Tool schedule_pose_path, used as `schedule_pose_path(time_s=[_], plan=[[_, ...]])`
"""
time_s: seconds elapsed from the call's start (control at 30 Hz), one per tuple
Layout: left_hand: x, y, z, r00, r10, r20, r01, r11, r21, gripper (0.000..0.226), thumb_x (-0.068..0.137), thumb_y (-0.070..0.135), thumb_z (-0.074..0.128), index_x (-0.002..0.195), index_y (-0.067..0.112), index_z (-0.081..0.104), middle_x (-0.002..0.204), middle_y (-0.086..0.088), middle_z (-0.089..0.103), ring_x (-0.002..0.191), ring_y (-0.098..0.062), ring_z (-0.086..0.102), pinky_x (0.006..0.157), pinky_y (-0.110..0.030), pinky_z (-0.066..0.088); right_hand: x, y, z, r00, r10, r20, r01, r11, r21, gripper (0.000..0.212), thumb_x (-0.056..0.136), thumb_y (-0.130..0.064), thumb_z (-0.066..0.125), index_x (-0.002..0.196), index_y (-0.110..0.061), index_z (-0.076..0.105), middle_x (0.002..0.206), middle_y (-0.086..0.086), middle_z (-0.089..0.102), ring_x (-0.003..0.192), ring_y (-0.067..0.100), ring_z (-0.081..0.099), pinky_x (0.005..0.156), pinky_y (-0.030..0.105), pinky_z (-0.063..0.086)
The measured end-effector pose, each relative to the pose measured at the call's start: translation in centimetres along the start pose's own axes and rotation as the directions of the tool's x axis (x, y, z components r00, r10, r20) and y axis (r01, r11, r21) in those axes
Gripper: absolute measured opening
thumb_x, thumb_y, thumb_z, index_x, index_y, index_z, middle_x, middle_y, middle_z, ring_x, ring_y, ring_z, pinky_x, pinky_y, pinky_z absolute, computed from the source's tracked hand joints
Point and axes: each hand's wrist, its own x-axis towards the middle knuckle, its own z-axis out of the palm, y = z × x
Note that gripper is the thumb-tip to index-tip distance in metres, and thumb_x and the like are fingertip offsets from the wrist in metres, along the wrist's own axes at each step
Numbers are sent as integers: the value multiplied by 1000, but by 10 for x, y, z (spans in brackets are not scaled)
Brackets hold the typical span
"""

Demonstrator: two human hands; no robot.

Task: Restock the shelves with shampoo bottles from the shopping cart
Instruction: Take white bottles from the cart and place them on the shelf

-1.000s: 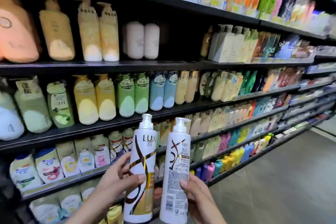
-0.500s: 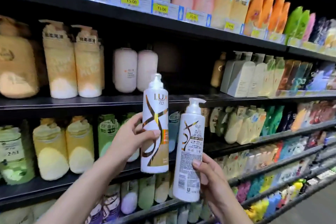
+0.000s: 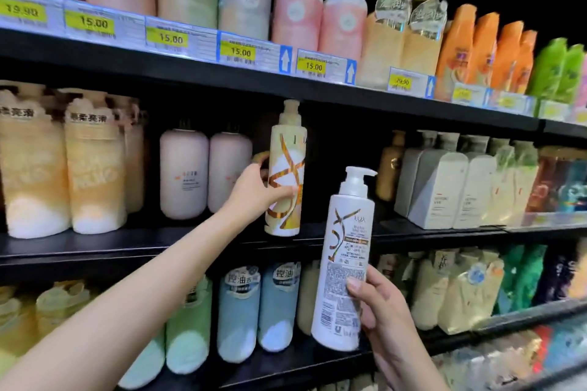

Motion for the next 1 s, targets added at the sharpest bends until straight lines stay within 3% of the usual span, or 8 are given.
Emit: schedule_pose_path(time_s=[0.07,0.17,0.23,0.33,0.43,0.6,0.8,1.0], plan=[[10,-10,5,1000,-15,-13,16,998,53,72,73,18,80,132,19,39,101,5,67,94,-11,65,87,-32,53,11,1,-7,1000,1,6,-1,1000,-2,75,38,-47,89,105,-17,72,105,15,72,90,26,70,72,34,57],[21,-25,6,995,-89,-38,93,990,111,54,62,39,80,105,24,51,102,-1,69,94,-17,67,87,-38,54,24,0,-16,1000,-7,27,6,1000,20,77,40,-45,89,107,-14,71,106,15,72,93,27,70,74,32,57],[28,-30,7,998,-68,-16,69,991,116,65,62,36,78,119,26,49,113,1,64,103,-18,63,93,-39,51,33,-1,-18,999,-25,30,23,998,52,69,46,-32,84,109,-8,69,105,17,72,92,27,70,72,30,57],[35,-28,7,999,-28,32,27,998,59,80,77,8,75,143,20,30,123,3,55,108,-10,55,93,-28,45,49,-4,-17,998,-62,18,60,994,96,63,51,-25,77,109,-3,67,102,18,72,86,25,70,67,27,56],[38,-34,10,1000,-25,19,23,996,83,74,80,11,73,141,21,33,124,3,56,109,-12,56,95,-31,46,70,-9,-13,993,-117,-10,117,990,81,55,53,-26,76,104,-8,70,105,17,71,88,26,69,71,30,57],[37,-46,11,992,-122,-22,124,978,168,61,72,49,70,121,27,40,118,0,61,106,-20,62,96,-42,50,104,-21,-4,980,-196,-21,197,980,35,50,56,-33,75,101,-11,70,102,11,73,91,23,70,74,31,58],[33,-44,15,999,-39,6,36,964,262,47,94,27,55,136,23,36,115,10,54,104,-7,53,81,-10,41,132,-21,5,962,-271,-36,265,957,-118,45,68,-22,73,111,-13,63,101,-1,73,92,13,70,72,23,54],[35,-49,15,998,-51,-25,56,959,277,45,92,32,57,133,23,39,113,12,54,105,-9,56,88,-22,42,140,-10,6,956,-291,-43,272,930,-247,59,70,-14,80,120,-21,50,112,-4,67,99,5,67,82,24,55]])
